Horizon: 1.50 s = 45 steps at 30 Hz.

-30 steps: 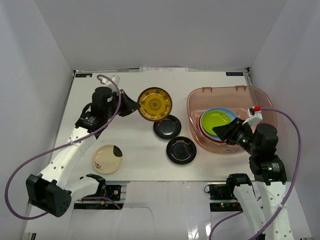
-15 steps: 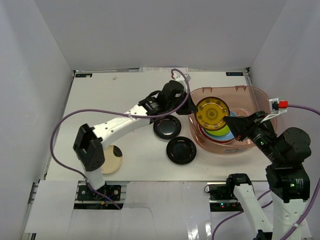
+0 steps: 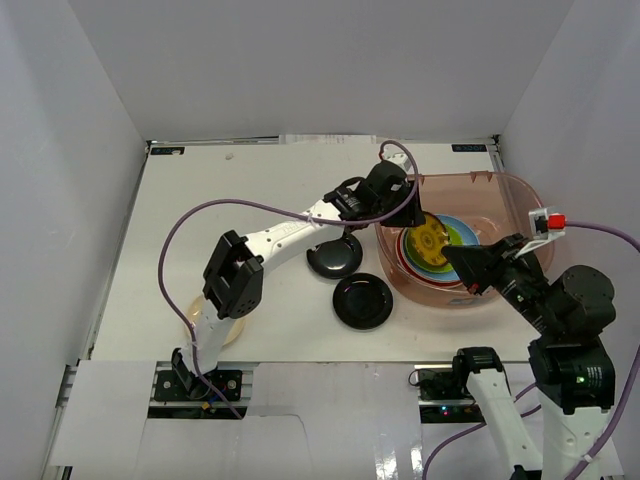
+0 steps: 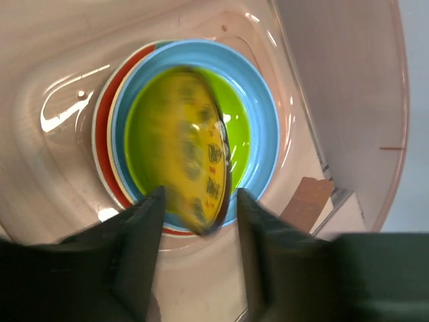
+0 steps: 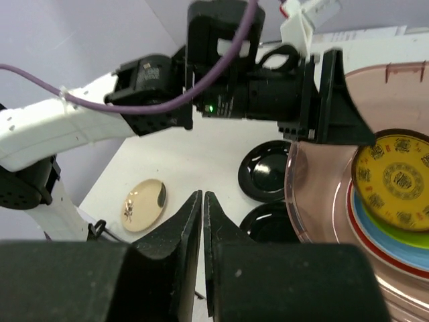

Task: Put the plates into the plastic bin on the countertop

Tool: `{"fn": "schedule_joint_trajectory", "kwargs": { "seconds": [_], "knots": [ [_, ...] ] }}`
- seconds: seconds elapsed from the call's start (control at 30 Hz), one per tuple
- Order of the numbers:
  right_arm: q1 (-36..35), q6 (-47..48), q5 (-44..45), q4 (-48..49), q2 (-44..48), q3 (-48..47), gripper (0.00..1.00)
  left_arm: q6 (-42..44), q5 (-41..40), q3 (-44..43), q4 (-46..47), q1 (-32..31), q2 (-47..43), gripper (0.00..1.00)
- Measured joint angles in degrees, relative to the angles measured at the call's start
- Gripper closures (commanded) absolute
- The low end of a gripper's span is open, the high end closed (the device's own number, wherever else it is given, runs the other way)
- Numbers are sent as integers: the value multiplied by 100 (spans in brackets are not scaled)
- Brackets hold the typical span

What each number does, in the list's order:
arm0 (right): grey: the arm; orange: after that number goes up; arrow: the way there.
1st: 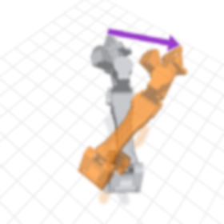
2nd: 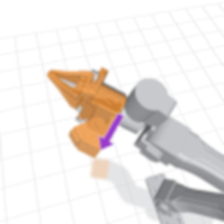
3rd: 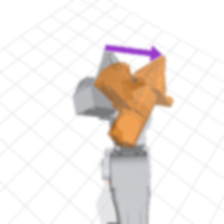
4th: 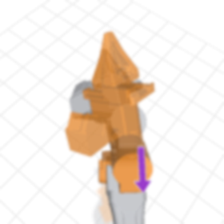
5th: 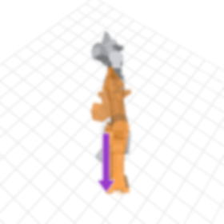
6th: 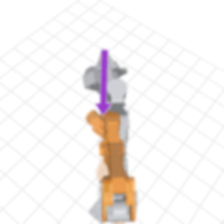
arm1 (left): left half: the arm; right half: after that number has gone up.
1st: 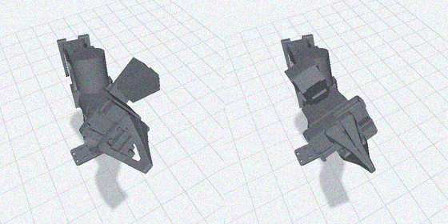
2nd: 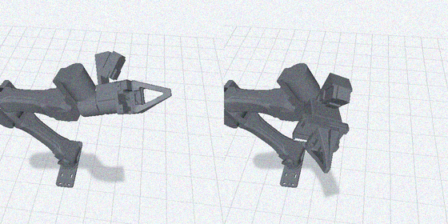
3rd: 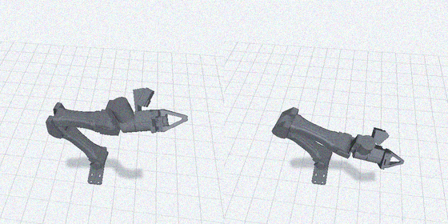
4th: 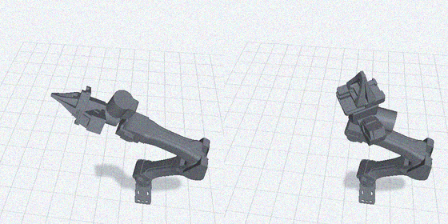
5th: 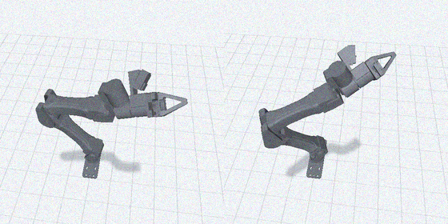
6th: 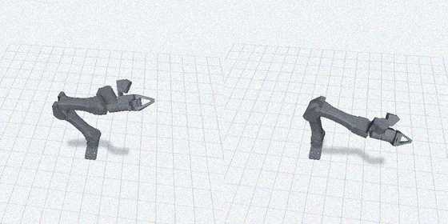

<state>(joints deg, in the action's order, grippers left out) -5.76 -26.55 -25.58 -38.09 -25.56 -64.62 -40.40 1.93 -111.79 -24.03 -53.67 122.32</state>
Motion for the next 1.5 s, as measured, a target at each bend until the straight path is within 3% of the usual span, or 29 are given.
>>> {"fn": "schedule_joint_trajectory", "kwargs": {
  "seconds": [0.07,0.1,0.3,0.57,0.7,0.77,0.9,0.93,0.97,1.03,1.13,1.2,1.23,1.5],
  "knots": [
    [0,13,-179,48,33,203,89,85,4,-153,-42,-4,9,22],
    [0,17,-258,50,44,326,89,160,-2,-232,-52,-4,-4,18],
    [-7,55,-660,96,-61,1217,89,605,-179,74,-151,140,-726,14],
    [-299,271,-820,560,-927,1303,89,892,-916,3700,-109,1019,-4699,17],
    [-997,345,-557,761,-1189,1303,89,813,-1585,5097,-549,1226,-6356,25],
    [-1556,372,-199,848,-1320,1303,87,629,-1829,5547,-986,1226,-6776,30],
    [-3106,374,994,1001,-1722,1303,81,66,-2179,6172,-1967,1226,-6972,32],
    [-3644,369,1438,1034,-1895,1298,76,-90,-2238,6275,-2177,1226,-6961,32],
    [-4218,365,1980,1060,-2090,1281,62,-256,-2286,6360,-2409,1226,-6944,32],
    [-5243,315,2914,1104,-2555,1226,49,-551,-2365,6446,-2774,1226,-6900,33],
    [-6546,223,4288,1117,-3493,1145,44,-887,-2435,6450,-3095,1226,-6802,25],
    [-6964,157,4868,1104,-4000,1145,43,-1043,-2481,6459,-3202,1226,-6664,16],
    [-7069,116,5136,1102,-4251,1154,39,-1099,-2505,6485,-3209,1228,-6579,16],
    [-7204,116,6188,1231,-5320,1397,38,-1263,-2688,6922,-3119,1270,-5615,22]
  ]
}}
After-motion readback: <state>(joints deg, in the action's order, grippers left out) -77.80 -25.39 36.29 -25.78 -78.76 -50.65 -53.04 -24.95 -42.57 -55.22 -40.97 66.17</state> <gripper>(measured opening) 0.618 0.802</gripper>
